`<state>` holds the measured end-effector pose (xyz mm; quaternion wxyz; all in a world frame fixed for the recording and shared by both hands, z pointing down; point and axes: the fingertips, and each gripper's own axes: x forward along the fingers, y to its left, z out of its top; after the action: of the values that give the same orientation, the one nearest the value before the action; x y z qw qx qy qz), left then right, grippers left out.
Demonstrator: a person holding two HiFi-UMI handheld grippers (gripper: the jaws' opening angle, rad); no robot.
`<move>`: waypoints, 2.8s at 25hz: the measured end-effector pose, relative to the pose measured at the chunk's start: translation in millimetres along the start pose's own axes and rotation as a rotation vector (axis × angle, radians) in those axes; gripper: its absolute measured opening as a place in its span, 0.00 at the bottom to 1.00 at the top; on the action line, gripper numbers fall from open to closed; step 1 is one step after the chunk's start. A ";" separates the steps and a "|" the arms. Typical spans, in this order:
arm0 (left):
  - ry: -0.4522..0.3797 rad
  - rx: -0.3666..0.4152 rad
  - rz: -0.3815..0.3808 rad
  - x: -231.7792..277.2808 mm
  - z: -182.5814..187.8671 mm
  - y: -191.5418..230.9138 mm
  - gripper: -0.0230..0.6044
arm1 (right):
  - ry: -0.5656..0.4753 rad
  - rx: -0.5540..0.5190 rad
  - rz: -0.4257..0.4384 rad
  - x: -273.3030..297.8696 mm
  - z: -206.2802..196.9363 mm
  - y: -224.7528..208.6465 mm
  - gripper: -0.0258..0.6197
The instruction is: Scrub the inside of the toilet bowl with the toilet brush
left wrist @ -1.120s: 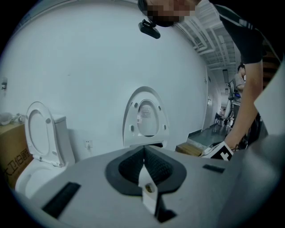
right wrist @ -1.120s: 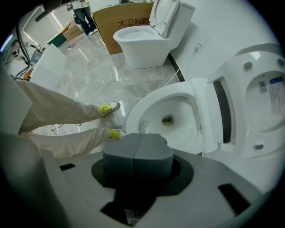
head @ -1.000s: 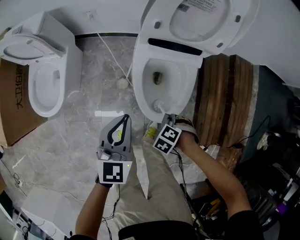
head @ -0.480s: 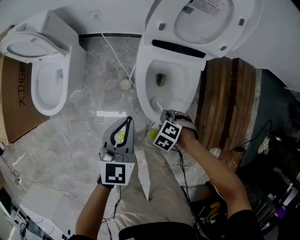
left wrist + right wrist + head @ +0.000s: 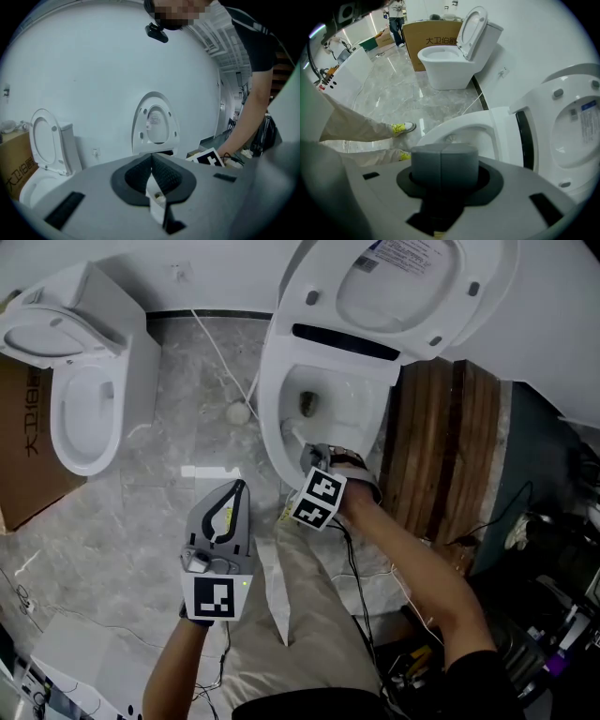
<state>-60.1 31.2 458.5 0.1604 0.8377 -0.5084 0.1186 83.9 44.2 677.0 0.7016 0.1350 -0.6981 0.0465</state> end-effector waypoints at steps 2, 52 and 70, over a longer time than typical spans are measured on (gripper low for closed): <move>0.023 0.043 -0.014 -3.7 -3.6 1.3 0.05 | -0.011 0.010 -0.016 2.6 3.7 -7.7 0.27; 0.142 0.183 -0.116 -8.7 -32.7 -38.3 0.05 | 0.216 -0.305 -0.256 91.2 -85.9 -77.6 0.27; 0.106 0.156 -0.132 -13.3 -29.2 -42.9 0.05 | 0.248 -0.202 -0.120 79.3 -98.1 -28.8 0.28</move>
<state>-29.1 72.0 474.2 0.1287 0.8720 -0.4319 0.1911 187.7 31.8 753.2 0.7939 0.0983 -0.5981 -0.0496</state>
